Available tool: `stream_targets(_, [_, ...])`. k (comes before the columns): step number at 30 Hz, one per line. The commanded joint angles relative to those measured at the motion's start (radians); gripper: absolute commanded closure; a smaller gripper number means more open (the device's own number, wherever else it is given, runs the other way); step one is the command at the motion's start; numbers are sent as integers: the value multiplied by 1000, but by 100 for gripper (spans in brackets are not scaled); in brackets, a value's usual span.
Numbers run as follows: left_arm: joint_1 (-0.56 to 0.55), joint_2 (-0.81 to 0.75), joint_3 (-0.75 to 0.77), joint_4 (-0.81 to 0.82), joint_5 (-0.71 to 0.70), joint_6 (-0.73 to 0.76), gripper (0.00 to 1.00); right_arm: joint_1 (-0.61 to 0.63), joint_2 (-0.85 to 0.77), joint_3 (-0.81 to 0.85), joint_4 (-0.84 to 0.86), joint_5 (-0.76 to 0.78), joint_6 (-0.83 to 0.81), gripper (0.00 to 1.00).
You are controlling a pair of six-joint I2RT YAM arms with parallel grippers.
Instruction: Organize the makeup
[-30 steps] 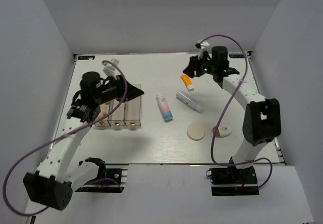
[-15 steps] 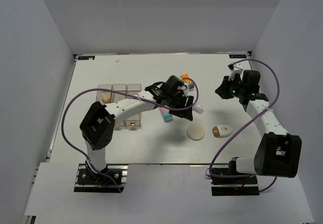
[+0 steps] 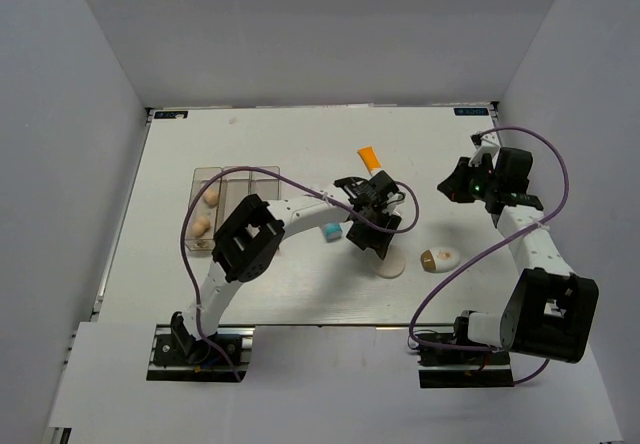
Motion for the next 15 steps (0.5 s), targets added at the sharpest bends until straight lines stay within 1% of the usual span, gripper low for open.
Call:
stream_targets(1, [-4, -13, 21, -16, 4, 14, 32, -14, -36, -16, 17, -38, 16, 92])
stream_targets(4, [-13, 2, 11, -13, 29, 12, 35, -20, -39, -21, 17, -38, 13, 93])
stream_targets(7, [-13, 16, 1, 1, 53, 12, 42, -22, -39, -26, 22, -46, 12, 94])
stream_targets(8, [-22, 21, 1, 4, 63, 12, 50, -22, -39, -27, 22, -46, 12, 94])
stream_targets(11, [-23, 39, -9, 19, 90, 4, 62, -25, -39, -32, 25, -47, 13, 94])
stream_targets(12, [-33, 48, -12, 18, 89, 1, 69, -26, -42, -33, 25, -49, 13, 94])
stream_targets(15, [-42, 50, -17, 21, 78, -8, 80, -29, -47, -41, 22, -55, 13, 94])
